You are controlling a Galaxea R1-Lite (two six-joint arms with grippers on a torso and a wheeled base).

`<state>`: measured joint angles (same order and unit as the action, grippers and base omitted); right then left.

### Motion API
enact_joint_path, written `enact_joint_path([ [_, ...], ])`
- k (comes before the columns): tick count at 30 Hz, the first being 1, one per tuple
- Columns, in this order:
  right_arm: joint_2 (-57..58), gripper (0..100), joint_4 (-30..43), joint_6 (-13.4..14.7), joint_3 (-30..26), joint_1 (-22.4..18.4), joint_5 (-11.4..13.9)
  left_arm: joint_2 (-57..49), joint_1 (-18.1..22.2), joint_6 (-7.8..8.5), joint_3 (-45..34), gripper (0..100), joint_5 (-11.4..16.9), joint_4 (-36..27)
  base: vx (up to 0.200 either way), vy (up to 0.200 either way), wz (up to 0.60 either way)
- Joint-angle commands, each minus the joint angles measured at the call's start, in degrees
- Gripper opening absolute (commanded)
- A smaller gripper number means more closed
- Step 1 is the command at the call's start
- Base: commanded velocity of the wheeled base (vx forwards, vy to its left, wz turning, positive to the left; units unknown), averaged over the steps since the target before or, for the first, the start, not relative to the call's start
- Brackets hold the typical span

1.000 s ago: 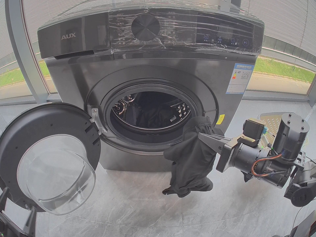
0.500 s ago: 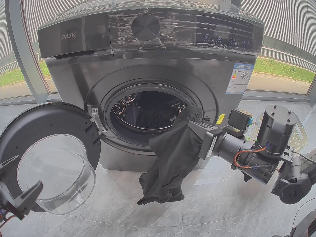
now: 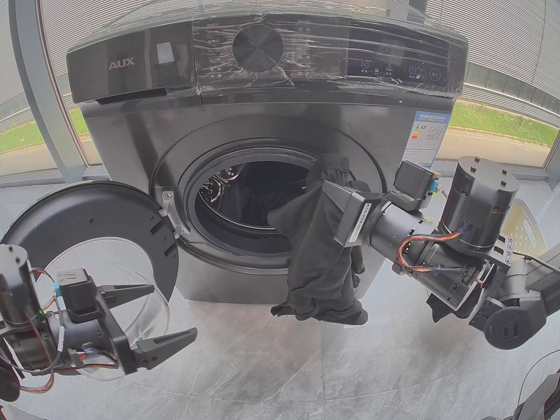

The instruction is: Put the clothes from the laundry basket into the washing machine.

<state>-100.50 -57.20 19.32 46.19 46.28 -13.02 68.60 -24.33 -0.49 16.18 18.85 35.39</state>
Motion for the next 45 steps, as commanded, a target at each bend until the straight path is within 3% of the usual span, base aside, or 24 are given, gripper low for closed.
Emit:
enact_joint_path([
  [1,-0.4,0,0.1,0.9,1.7,0.5,-0.4,14.5,-2.7,0.14,-0.2,100,0.0,5.9,0.0,0.0,0.0],
  [11,-0.1,0,-0.2,2.3,1.5,1.9,-0.4,26.9,-5.9,0.14,0.0,100,0.0,11.6,0.0,0.0,0.0],
  [25,0.0,0,-0.3,2.4,1.4,3.2,-0.4,43.5,-5.5,0.14,0.4,100,-0.3,25.3,0.0,0.0,0.0],
  [45,0.1,0,-0.4,2.7,1.4,3.7,-0.5,57.1,-4.8,-0.39,6.0,100,-0.5,34.0,0.0,0.0,0.0],
])
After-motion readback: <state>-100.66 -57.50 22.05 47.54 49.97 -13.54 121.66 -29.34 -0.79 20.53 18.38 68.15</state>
